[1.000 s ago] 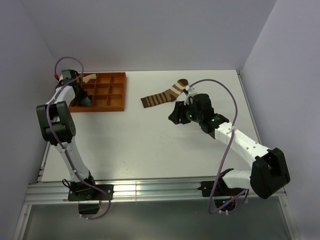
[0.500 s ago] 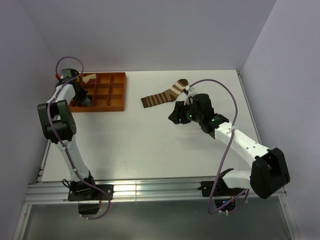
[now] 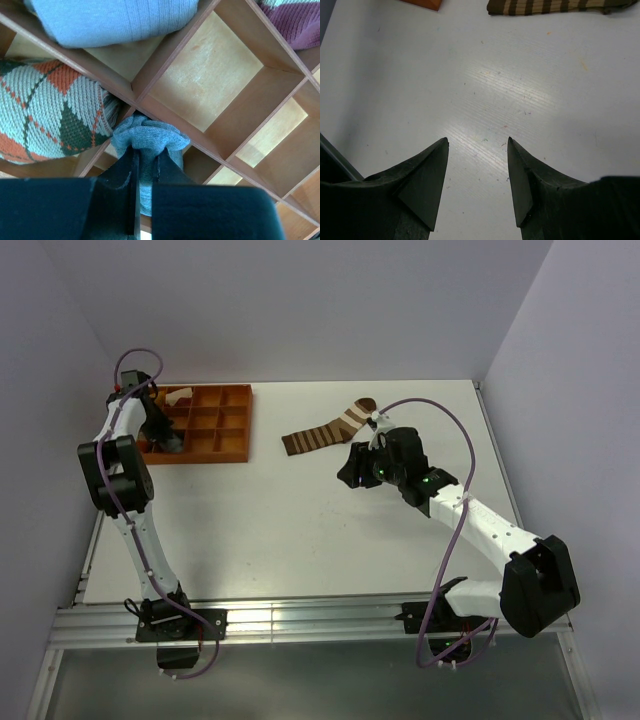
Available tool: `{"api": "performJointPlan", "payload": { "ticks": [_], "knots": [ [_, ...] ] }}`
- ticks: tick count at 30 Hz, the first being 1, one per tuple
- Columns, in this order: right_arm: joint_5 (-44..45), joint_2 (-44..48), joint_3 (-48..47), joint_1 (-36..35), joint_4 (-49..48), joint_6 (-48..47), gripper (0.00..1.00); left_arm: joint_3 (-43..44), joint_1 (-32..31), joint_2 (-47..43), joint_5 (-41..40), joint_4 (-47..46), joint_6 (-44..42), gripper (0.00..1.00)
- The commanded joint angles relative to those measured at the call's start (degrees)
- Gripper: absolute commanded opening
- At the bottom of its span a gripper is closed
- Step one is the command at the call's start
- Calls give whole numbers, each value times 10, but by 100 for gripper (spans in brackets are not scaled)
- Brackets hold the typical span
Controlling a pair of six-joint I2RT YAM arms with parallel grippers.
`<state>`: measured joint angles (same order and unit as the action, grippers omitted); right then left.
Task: Roll the socks
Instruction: Place the sock in the storage box.
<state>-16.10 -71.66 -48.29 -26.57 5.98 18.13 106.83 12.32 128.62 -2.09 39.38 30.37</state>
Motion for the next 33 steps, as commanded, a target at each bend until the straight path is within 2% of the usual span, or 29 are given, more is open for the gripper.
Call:
{"api": "performJointPlan", "payload": {
  "ticks": [1,7,16,18,19,21,22,24,27,33],
  "knots": [
    [5,-1,7,5,-23,-6,58,-21,-13,82,77,108,-28,0],
    [4,-1,10,5,-26,-6,58,-34,-13,110,96,130,-54,0],
    [-3,-7,13,5,-33,-1,57,-50,-12,124,93,151,-79,8],
    [-3,-5,12,5,-33,-2,57,-57,-12,108,89,130,-69,14],
    [-3,-5,12,5,-30,-3,57,-58,-12,96,85,122,-65,23],
    [-3,-3,10,5,-27,-5,57,-61,-11,56,82,101,-49,32],
    [-3,-3,9,5,-26,-6,57,-57,-12,44,79,98,-44,42],
    [-4,-4,9,5,-26,-6,57,-41,-12,10,67,95,-33,50],
    [-6,-3,10,5,-28,-3,57,-20,-11,-27,49,94,-23,56],
    [-6,-5,8,5,-26,-4,57,-15,-12,-91,34,58,-1,58]
  ]
}}
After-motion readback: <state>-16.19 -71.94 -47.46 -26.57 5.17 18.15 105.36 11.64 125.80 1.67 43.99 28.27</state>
